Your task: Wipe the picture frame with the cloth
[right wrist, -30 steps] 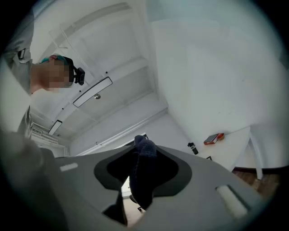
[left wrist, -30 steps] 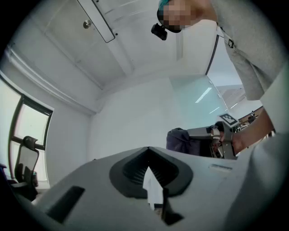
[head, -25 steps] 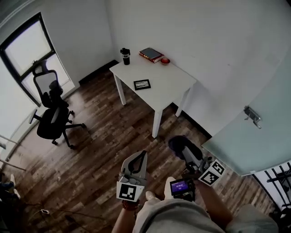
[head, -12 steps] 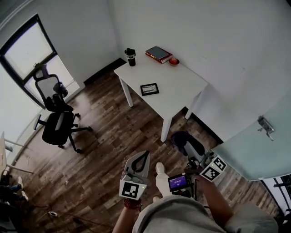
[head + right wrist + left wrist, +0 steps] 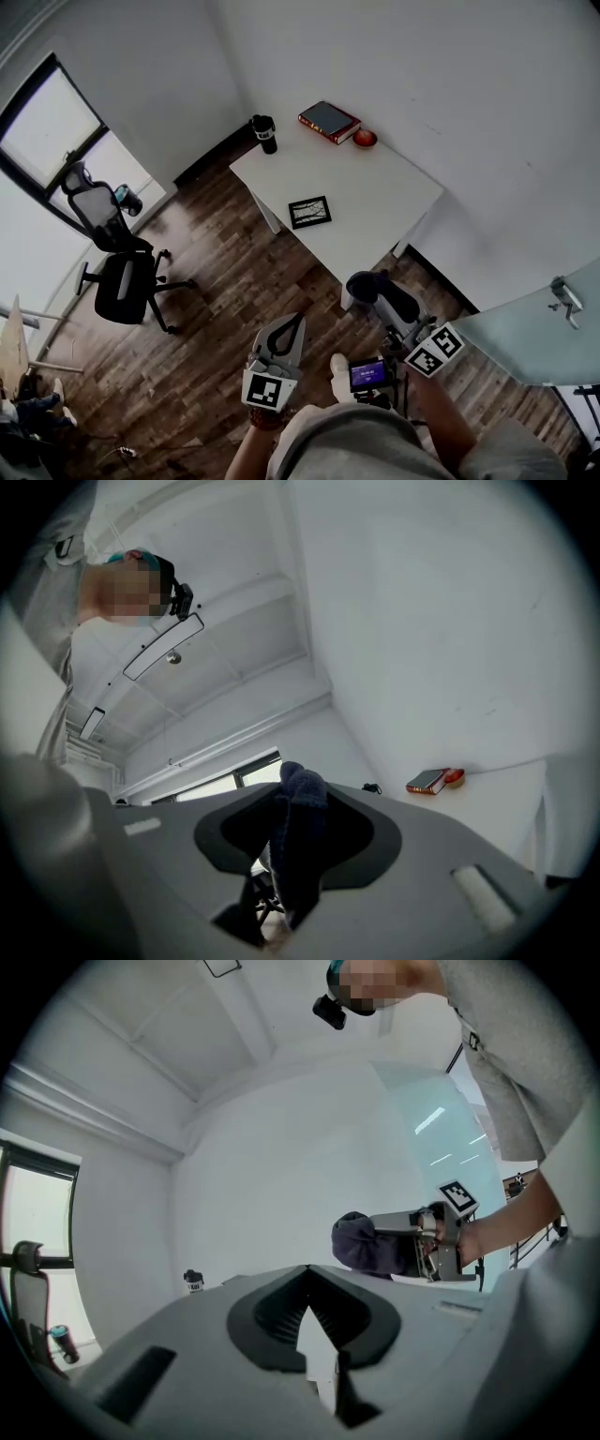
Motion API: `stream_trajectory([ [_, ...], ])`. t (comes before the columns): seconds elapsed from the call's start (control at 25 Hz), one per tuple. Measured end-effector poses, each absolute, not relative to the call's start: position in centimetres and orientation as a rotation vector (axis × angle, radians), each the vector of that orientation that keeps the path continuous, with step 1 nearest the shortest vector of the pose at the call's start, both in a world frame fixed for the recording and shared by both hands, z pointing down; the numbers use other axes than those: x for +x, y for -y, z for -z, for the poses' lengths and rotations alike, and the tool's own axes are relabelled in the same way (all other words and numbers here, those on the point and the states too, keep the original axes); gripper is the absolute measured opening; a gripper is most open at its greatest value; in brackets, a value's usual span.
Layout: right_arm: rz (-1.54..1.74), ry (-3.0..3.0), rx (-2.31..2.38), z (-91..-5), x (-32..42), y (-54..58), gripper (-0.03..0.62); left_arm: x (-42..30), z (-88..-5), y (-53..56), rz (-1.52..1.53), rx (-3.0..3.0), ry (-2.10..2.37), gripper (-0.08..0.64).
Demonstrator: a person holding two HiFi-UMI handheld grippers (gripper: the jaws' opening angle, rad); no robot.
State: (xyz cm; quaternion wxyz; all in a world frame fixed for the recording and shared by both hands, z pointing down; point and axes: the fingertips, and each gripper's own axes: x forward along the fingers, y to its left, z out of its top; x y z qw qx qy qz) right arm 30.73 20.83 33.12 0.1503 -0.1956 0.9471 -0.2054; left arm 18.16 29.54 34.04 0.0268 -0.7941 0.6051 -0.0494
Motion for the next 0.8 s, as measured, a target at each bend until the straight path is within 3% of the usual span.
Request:
stream_trajectory([
  [0.4,0.578,-2.857,-0.577,-37.0,27.1,-13.2,0.135,14.5,-37.9,-23.0,0.240,-2.474,-1.873,0.000],
  [0.8,0.531,-3.009,-0.661,-40.0,18.9,-4.4,0.135,6.4,-42.1,-13.9,0.199,-2.580,-1.836,0.017],
])
